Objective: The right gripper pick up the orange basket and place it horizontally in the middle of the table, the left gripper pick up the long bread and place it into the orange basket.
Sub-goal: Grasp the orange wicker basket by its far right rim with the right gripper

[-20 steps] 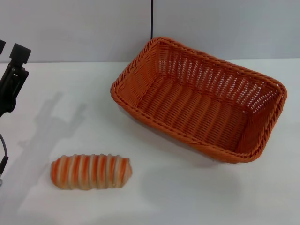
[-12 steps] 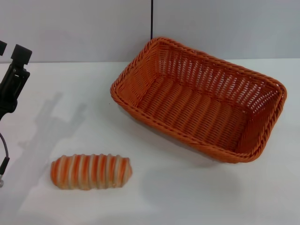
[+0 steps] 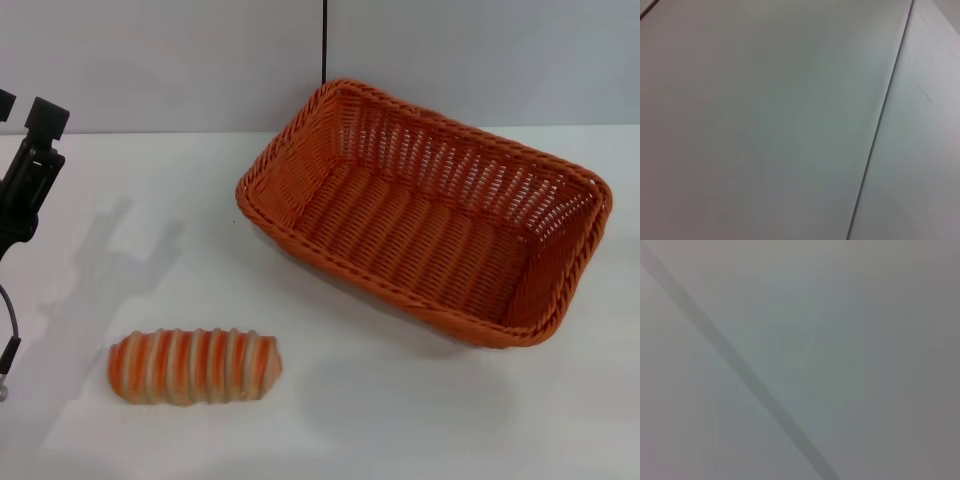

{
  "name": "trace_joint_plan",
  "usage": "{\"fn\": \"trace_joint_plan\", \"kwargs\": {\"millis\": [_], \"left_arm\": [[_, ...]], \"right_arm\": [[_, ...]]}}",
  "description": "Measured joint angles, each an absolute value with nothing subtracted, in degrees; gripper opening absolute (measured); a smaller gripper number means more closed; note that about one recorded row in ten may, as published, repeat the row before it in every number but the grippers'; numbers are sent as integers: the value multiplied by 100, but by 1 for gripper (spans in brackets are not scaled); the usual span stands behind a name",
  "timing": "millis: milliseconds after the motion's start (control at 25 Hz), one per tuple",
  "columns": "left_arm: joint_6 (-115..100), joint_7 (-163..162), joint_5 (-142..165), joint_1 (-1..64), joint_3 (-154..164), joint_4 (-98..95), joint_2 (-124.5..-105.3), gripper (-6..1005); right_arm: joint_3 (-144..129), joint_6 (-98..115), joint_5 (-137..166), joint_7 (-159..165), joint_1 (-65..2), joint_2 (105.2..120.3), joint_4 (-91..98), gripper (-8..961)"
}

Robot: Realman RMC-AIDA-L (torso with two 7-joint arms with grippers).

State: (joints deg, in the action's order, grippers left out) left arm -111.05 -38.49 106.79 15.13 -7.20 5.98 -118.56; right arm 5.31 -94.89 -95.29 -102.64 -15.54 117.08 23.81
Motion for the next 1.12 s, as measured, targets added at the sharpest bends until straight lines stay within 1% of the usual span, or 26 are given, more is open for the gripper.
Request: {"fn": "trace_joint_plan", "kwargs": {"millis": [120, 160, 240, 320, 360, 400, 440, 520, 560, 720, 760, 800, 960, 1120], "left_arm": [[-11105, -3849, 10679, 1512, -720, 598, -11856, 852], [-11105, -3849, 10679, 1512, -720, 598, -11856, 851], [-11105, -3849, 10679, 1511, -720, 598, -11856, 851], [-11106, -3849, 10679, 1512, -721, 598, -11856, 850], [-11106, -3849, 10679, 1512, -721, 598, -11856, 850], [-11106, -3849, 10679, 1512, -721, 598, -11856, 849], [-11105, -3849, 10679, 1516, -720, 598, -11856, 849], [-11095, -3849, 10679, 1544, -720, 598, -11856, 849], [-11093, -3849, 10679, 1548, -720, 598, -11856, 848], [-11029, -3849, 10678, 1555, -721, 624, -11859, 847], [-10993, -3849, 10679, 1559, -720, 648, -11862, 847], [-10979, -3849, 10679, 1563, -720, 661, -11863, 846], [-10958, -3849, 10678, 1584, -720, 675, -11865, 845], [-10954, -3849, 10679, 1589, -720, 677, -11865, 844]], "right_arm": [[-196, -9746, -9513, -9433, -1662, 11503, 3428, 667], [-496, -9762, -9503, -9110, -1690, 11404, 3777, 666], [-1139, -9757, -9490, -8531, -1715, 11196, 4314, 664], [-1782, -9736, -9393, -7973, -1769, 10957, 4819, 661], [-2224, -9766, -9170, -7508, -1862, 10780, 5235, 660], [-2410, -9794, -9005, -7309, -1931, 10708, 5461, 658], [-2410, -9794, -9005, -7309, -1931, 10708, 5461, 657], [-2825, -9835, -8314, -6849, -2148, 10621, 6142, 654], [-2825, -9835, -8314, -6849, -2148, 10621, 6142, 653], [-3086, -9907, -7106, -6371, -2527, 10561, 6688, 648], [-3109, -10000, -6615, -6235, -2748, 10518, 6723, 646], [-3109, -10000, -6615, -6235, -2748, 10518, 6723, 645], [-3316, -10167, -5925, -6132, -3165, 10442, 6496, 640], [-3484, -10146, -5183, -6116, -3559, 10445, 6176, 634]]}}
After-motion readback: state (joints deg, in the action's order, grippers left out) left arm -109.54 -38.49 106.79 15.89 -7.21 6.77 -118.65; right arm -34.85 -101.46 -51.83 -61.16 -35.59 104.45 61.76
